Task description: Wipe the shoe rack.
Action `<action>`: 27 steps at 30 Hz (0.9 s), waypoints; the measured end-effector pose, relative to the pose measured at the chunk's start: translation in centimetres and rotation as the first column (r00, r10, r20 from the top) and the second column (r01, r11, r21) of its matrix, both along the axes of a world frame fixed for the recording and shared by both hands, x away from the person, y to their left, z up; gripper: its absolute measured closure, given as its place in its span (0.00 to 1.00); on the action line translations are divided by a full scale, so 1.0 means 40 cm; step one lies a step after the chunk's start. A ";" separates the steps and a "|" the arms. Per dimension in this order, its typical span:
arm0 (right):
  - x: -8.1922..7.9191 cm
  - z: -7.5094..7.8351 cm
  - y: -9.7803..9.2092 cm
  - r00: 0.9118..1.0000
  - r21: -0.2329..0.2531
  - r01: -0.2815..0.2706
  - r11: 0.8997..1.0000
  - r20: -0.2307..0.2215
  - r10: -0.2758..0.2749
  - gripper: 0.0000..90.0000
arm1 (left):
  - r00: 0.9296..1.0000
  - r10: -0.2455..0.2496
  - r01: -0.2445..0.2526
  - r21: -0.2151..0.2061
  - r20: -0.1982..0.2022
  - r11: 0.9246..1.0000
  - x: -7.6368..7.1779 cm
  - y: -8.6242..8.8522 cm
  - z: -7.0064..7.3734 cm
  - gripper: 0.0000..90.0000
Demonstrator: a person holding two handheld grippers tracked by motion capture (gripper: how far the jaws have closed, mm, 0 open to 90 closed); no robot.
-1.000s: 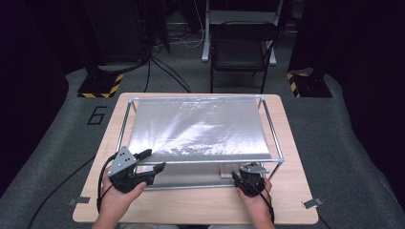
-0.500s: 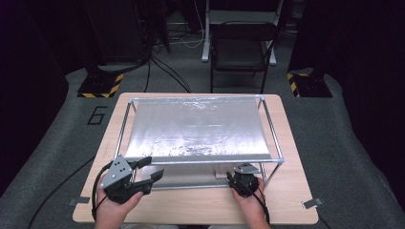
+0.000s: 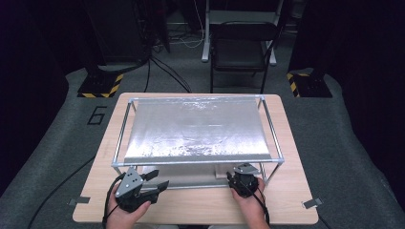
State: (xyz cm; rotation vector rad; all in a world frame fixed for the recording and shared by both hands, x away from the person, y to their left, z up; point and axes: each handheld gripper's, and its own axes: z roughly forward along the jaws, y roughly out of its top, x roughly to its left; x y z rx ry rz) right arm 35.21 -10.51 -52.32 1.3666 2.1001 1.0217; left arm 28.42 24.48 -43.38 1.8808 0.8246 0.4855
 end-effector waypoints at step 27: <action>0.006 0.002 -0.010 1.000 -0.016 -0.009 1.000 0.010 0.009 0.70 | 0.992 0.065 -0.053 0.106 -0.110 0.993 0.075 -0.004 -0.218 0.49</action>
